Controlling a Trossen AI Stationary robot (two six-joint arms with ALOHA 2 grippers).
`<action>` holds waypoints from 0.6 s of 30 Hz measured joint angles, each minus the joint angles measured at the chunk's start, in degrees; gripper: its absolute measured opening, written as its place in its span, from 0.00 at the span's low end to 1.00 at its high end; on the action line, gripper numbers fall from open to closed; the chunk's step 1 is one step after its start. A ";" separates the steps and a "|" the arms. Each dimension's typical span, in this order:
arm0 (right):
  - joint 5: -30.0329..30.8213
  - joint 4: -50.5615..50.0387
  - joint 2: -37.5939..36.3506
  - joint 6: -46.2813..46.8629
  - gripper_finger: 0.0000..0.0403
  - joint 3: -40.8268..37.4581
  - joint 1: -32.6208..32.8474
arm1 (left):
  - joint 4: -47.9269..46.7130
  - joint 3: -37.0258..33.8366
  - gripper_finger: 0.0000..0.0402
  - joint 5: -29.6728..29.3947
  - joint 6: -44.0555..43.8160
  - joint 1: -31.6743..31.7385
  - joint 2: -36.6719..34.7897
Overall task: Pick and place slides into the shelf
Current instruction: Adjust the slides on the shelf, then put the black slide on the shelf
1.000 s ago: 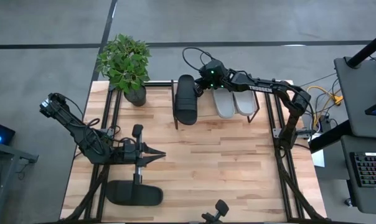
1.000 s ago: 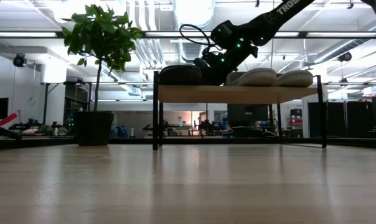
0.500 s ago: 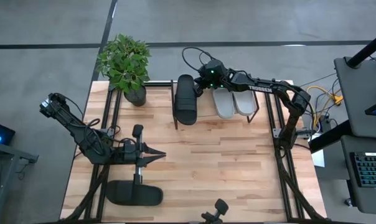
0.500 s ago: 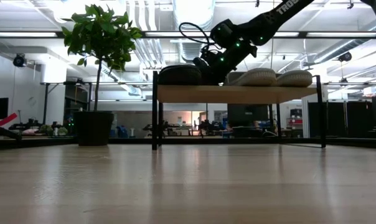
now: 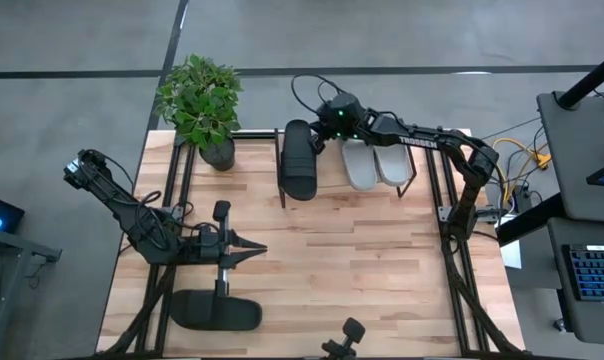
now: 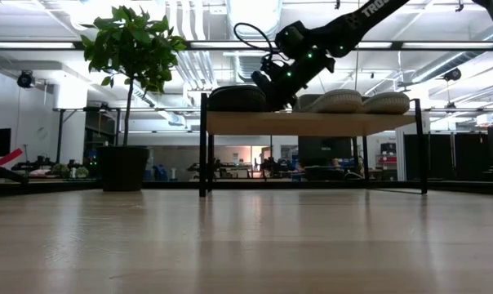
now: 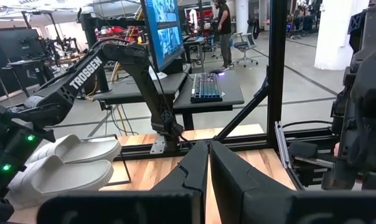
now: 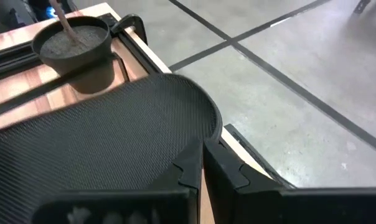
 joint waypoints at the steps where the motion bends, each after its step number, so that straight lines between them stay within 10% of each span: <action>1: 0.00 -0.34 -0.02 -0.22 0.02 0.51 0.02 | 0.02 0.00 0.01 0.00 0.00 0.00 0.00; 18: -9.05 -20.22 -5.91 -9.46 0.02 16.46 6.45 | -0.14 -0.15 0.01 0.03 2.95 0.03 0.32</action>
